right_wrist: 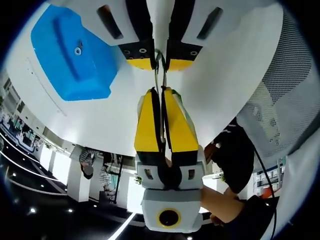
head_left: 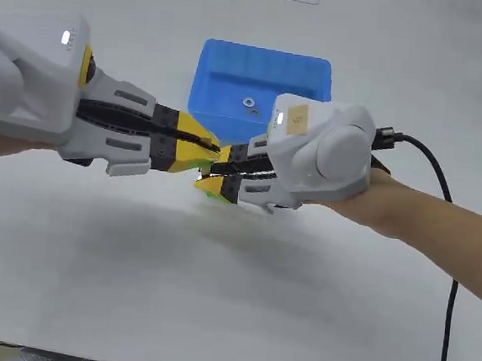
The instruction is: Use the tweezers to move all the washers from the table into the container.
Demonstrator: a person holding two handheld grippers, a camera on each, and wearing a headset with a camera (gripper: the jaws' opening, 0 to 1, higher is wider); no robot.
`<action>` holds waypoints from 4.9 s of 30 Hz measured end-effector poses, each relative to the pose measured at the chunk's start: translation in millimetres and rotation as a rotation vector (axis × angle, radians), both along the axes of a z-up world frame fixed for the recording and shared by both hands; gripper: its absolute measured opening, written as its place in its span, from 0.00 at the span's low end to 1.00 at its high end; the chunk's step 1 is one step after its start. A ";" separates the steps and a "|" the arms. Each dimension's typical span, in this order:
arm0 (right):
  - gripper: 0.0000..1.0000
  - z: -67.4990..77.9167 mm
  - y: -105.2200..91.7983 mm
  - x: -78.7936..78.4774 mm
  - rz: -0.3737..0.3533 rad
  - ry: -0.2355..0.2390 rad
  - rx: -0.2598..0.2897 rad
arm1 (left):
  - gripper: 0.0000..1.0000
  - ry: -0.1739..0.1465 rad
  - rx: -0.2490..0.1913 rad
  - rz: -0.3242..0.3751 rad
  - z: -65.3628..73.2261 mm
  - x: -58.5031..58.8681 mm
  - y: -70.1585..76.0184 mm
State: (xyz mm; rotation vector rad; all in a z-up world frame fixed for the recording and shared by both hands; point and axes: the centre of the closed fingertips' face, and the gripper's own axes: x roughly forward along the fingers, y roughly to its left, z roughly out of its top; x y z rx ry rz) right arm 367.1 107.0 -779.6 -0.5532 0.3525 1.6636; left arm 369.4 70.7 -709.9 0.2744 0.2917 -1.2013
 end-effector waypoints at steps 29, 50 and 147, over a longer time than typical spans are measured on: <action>0.09 4.6 2.3 -8.9 -0.002 -0.008 0.007 | 0.28 0.056 -0.033 0.089 4.0 -6.8 2.8; 0.09 61.5 -21.8 5.6 -0.092 -0.026 0.073 | 0.63 0.068 -0.163 0.289 35.7 -39.2 32.7; 0.07 35.0 -26.2 125.7 -0.161 -0.051 0.016 | 0.95 0.075 -0.119 0.488 23.3 38.7 70.4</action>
